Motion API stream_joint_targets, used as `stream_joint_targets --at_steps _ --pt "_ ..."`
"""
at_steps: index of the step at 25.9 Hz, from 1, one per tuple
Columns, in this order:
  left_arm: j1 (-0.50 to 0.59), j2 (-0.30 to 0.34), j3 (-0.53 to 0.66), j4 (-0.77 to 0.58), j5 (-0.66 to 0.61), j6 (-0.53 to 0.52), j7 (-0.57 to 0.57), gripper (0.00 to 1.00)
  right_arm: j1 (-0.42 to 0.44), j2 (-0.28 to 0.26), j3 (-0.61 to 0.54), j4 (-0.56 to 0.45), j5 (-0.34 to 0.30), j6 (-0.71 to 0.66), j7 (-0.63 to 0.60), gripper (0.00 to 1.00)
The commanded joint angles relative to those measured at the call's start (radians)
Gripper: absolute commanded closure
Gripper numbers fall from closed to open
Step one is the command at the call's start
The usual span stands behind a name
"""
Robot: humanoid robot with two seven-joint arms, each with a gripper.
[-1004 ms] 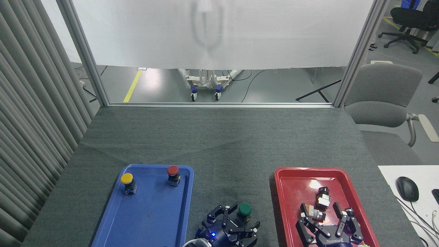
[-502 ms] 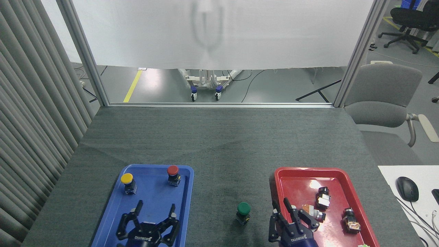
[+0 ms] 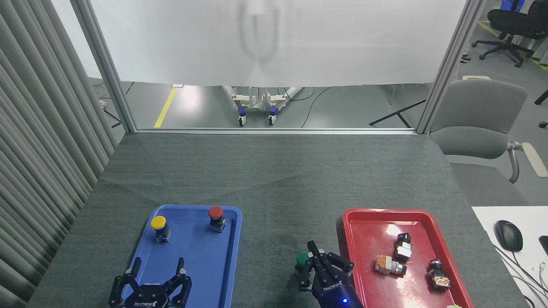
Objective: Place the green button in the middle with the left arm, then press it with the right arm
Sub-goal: 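Move the right hand over the green button and press down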
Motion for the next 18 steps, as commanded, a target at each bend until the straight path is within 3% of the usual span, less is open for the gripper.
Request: stream_joint_targets --at_steps 1,9,18 --pt "0.003 0.002 0.025 -0.001 0.000 -0.002 0.001 0.01 -0.007 0.015 0.014 0.028 0.010 0.010 0.012 1.00" --pt "0.012 0.004 0.050 -0.001 0.002 -0.004 -0.001 0.01 -0.033 0.016 0.027 0.137 0.013 0.028 0.013 1.00" --pt "0.012 0.002 0.062 -0.002 0.018 -0.021 -0.001 0.01 -0.033 0.027 0.030 0.128 0.011 0.036 0.038 0.99"
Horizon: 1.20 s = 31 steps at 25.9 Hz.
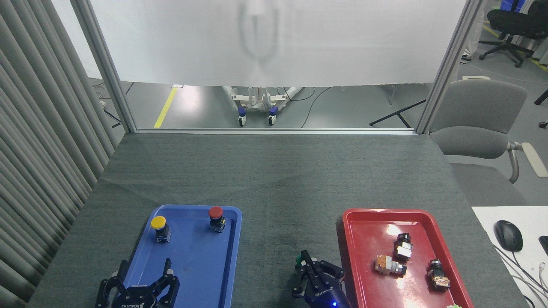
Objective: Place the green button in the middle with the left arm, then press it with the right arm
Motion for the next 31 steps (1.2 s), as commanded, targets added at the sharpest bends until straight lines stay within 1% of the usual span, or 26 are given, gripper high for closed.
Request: stream_joint_targets --at_steps 1,4,7,9,10,11,13,15,16,20,23,27,31 --pt "0.001 0.000 0.002 -0.001 0.001 -0.002 -0.001 0.01 0.002 0.002 0.002 -0.031 -0.001 0.004 0.034 0.98" --pt "0.001 0.000 0.002 -0.001 0.001 -0.002 -0.001 0.01 0.001 0.002 -0.003 -0.094 -0.004 0.018 0.034 0.96" --pt "0.001 0.000 0.002 -0.002 0.001 -0.002 -0.001 0.01 -0.001 -0.001 -0.008 -0.120 -0.007 0.018 0.034 0.96" --pt "0.001 0.000 0.005 -0.007 0.001 -0.002 -0.001 0.01 0.002 -0.007 -0.017 -0.132 -0.009 0.018 0.034 0.91" --pt "0.001 0.000 0.006 -0.007 0.001 -0.002 -0.001 0.01 0.007 -0.009 -0.023 -0.141 -0.012 0.018 0.034 0.87" --pt "0.001 0.000 0.006 -0.007 0.003 -0.004 -0.001 0.01 0.011 -0.010 -0.037 -0.149 -0.014 0.018 0.034 0.76" --pt "0.001 0.000 0.006 -0.007 0.004 -0.007 -0.001 0.01 0.030 -0.013 -0.093 -0.173 -0.017 0.021 0.030 0.40" --pt "0.001 0.000 0.006 -0.007 0.007 -0.007 -0.001 0.01 0.076 -0.021 -0.162 -0.201 -0.017 0.019 0.003 0.13" --pt "0.002 0.000 0.006 -0.007 0.009 -0.007 -0.001 0.01 0.091 -0.029 -0.192 -0.215 -0.017 0.019 -0.018 0.02" --pt "0.004 0.000 0.006 -0.007 0.009 -0.010 0.002 0.01 0.162 -0.070 -0.297 -0.262 -0.018 -0.001 -0.093 0.00" --pt "0.004 0.000 0.006 -0.007 0.009 -0.016 0.001 0.01 0.194 -0.090 -0.363 -0.298 -0.018 -0.025 -0.096 0.00" --pt "0.004 -0.002 0.008 -0.007 0.009 -0.016 0.001 0.01 0.235 -0.098 -0.422 -0.353 -0.017 -0.053 -0.095 0.00" --pt "0.004 -0.002 0.010 -0.007 0.009 -0.018 0.001 0.01 0.267 -0.093 -0.440 -0.359 -0.020 -0.050 -0.082 0.00"
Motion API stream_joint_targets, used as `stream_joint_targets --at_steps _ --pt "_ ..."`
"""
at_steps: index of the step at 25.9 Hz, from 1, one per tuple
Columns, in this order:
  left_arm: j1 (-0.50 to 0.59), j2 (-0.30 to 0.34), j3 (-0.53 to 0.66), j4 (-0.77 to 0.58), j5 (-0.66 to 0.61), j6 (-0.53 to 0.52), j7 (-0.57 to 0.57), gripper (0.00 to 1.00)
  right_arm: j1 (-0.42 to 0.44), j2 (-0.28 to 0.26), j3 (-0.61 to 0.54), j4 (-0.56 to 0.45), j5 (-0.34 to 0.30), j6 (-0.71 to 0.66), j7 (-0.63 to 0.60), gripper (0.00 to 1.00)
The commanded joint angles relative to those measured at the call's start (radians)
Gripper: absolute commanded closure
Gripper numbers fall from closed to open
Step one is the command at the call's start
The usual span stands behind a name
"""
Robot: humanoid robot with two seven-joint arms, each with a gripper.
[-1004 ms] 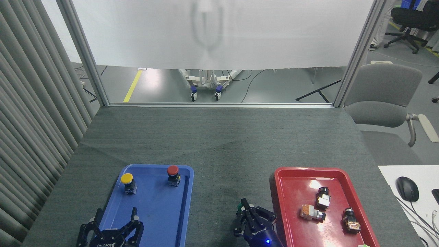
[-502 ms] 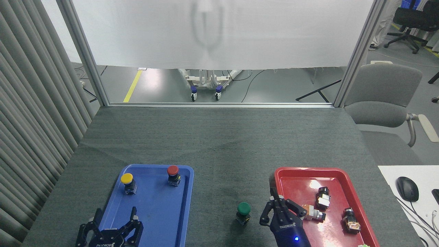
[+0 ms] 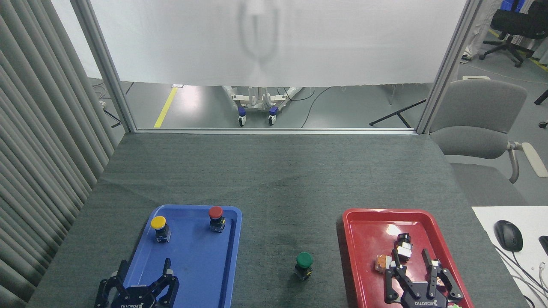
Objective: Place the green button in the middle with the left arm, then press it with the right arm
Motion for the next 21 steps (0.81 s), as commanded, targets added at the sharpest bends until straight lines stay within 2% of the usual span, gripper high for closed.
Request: stream_joint_targets --at_steps 1,4,8,21 --pt "0.000 0.000 0.001 0.000 0.000 -0.001 0.000 0.01 0.032 0.001 -0.018 -0.010 -0.002 -0.003 0.015 0.00" --pt "0.000 0.000 0.001 0.000 0.000 -0.001 0.000 0.01 0.052 0.011 -0.018 -0.018 -0.019 0.000 0.010 0.00" --pt "0.000 0.000 0.001 0.000 0.000 -0.001 0.000 0.01 0.054 0.012 -0.018 -0.030 -0.093 -0.003 0.015 0.00" --pt "0.000 0.000 0.001 0.000 0.003 -0.001 0.000 0.01 0.058 0.009 -0.012 -0.033 -0.091 -0.001 0.015 0.00"
